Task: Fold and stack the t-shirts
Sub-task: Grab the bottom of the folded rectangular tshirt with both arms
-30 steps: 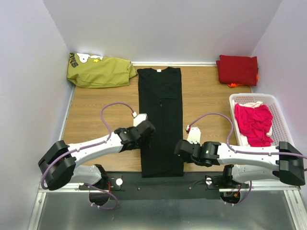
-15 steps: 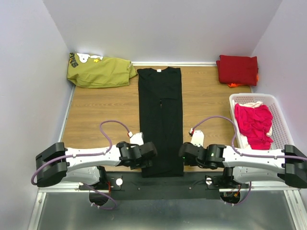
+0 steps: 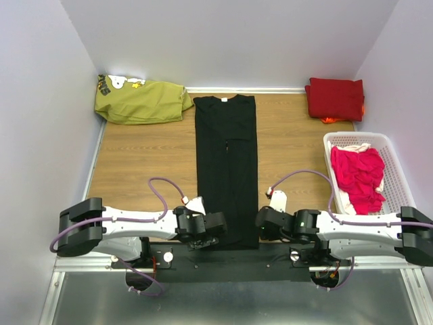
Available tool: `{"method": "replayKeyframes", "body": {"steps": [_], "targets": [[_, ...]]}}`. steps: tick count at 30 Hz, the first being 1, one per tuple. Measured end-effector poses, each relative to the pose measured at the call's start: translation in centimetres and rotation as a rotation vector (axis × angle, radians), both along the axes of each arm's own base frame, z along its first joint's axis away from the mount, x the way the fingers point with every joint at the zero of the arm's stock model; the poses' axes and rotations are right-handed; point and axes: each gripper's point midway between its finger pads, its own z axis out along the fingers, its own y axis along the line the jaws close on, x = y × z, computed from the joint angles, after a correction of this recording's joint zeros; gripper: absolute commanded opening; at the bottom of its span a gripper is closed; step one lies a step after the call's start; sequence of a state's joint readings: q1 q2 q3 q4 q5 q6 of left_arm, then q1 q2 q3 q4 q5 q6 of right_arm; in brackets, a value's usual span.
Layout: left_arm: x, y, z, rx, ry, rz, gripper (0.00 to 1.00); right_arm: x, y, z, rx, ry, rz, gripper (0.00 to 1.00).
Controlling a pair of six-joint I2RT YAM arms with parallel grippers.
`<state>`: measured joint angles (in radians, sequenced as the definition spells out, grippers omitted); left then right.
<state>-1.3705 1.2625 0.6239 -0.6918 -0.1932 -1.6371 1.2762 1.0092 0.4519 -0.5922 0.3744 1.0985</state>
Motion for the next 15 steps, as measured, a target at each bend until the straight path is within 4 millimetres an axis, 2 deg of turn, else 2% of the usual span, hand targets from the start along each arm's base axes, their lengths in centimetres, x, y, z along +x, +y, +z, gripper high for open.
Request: {"method": "replayKeyframes", "body": {"steps": [7, 10, 13, 15], "targets": [[-0.3, 1.2, -0.1, -0.015, 0.017, 0.054, 0.63, -0.6, 1.8, 0.0, 0.044, 0.002, 0.046, 0.45], [-0.4, 1.4, -0.1, -0.022, 0.021, 0.068, 0.6, -0.7, 2.2, -0.3, 0.038, 0.006, 0.062, 0.45], [-0.4, 1.5, -0.2, -0.022, 0.022, 0.074, 0.52, -0.6, 3.1, -0.3, 0.051, 0.005, 0.072, 0.44], [-0.4, 1.5, -0.3, -0.021, 0.023, 0.075, 0.43, -0.7, 3.7, -0.3, 0.057, 0.004, 0.081, 0.42]]}}
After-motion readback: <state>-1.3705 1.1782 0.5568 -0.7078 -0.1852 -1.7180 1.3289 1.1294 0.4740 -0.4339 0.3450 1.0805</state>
